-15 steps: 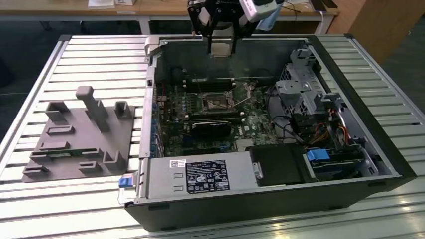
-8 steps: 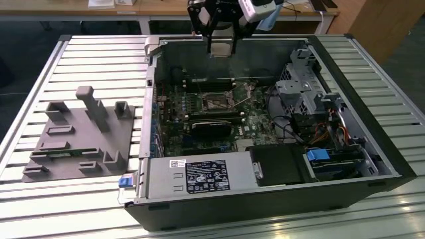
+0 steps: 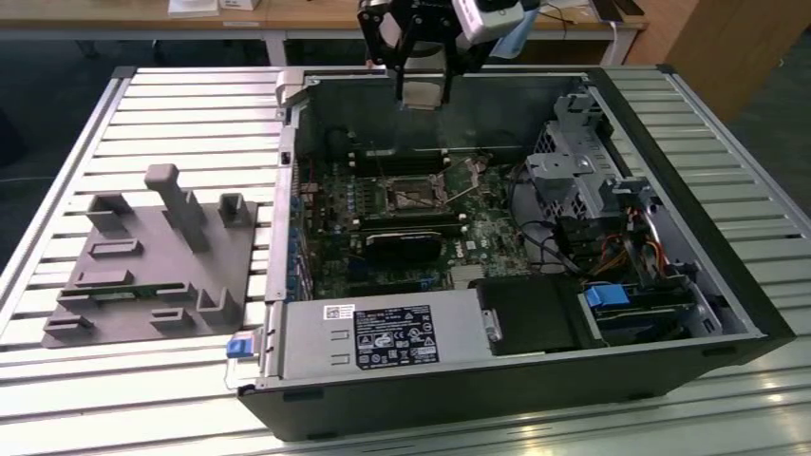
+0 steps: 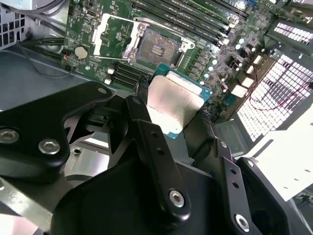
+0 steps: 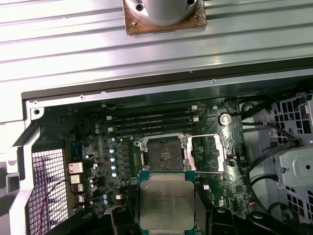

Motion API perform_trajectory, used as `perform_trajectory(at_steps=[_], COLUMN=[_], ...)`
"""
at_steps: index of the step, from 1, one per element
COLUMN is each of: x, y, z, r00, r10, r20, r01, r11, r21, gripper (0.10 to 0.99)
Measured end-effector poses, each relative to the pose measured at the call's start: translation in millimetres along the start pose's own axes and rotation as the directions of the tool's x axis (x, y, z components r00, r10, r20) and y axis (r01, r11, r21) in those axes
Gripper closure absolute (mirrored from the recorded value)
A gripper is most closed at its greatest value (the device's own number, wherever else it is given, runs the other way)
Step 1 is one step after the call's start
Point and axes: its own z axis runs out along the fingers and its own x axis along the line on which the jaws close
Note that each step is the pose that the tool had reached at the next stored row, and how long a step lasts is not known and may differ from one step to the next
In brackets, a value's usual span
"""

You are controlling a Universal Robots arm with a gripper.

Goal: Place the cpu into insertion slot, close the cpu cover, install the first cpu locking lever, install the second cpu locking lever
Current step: 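Place the cpu into insertion slot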

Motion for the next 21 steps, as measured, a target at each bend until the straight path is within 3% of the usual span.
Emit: perform_trajectory(at_steps=[13,21], x=[0.0,0.1], y=[0.2,0.6], z=[0.3,0.5], r00=[0.9973,0.9901], r10=[0.073,0.14], r20=[0.0068,0.0131], r01=[-0.073,-0.14], r11=[0.9973,0.9902], r21=[0.0,0.0], gripper=[0.549,0.549])
